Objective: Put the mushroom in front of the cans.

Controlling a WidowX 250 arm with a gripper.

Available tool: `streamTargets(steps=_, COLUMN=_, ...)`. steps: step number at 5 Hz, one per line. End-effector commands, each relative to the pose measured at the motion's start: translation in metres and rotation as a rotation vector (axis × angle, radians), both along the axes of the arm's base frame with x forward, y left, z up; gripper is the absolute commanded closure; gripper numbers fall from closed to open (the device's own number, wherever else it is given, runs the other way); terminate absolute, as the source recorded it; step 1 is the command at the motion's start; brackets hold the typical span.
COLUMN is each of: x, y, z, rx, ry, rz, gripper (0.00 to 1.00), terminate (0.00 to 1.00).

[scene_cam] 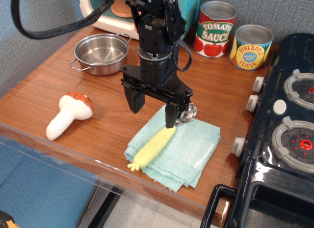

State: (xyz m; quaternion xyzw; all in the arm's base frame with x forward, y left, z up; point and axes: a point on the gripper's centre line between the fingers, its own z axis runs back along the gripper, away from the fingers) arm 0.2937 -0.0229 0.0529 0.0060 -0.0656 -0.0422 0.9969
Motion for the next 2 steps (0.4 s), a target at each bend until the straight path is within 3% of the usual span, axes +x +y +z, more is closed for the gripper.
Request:
streamTargets(steps=1, x=0.0, y=0.0, z=0.0, rx=0.0, ry=0.0, rz=0.0, gripper=0.0, terminate=0.0)
streamTargets(steps=2, x=0.001, y=0.027, z=0.001, rx=0.03, ry=0.012, rz=0.047, gripper=0.0, terminate=0.0)
